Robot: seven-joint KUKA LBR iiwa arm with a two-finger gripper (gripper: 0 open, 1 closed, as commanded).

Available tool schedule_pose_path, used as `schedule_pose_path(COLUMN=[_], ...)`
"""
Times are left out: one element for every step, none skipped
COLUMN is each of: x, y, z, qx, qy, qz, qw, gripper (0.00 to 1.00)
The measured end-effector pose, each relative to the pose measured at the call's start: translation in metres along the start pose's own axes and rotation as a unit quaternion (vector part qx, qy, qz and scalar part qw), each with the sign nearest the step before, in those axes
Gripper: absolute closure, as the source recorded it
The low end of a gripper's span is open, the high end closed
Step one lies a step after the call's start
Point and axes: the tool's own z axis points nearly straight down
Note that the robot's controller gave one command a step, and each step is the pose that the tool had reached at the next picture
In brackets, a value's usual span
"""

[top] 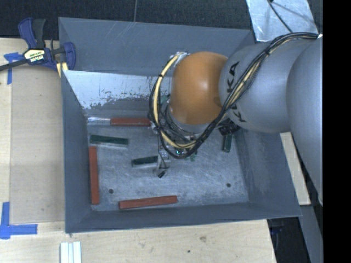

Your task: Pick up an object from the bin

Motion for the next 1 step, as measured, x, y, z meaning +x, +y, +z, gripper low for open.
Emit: schedule_pose_path(x=[-0.0050], y=[0.0094], z=[0.0684], qx=[0.000], qy=[-0.0007], qz=[0.001], qw=[1.0000], gripper=[0.00])
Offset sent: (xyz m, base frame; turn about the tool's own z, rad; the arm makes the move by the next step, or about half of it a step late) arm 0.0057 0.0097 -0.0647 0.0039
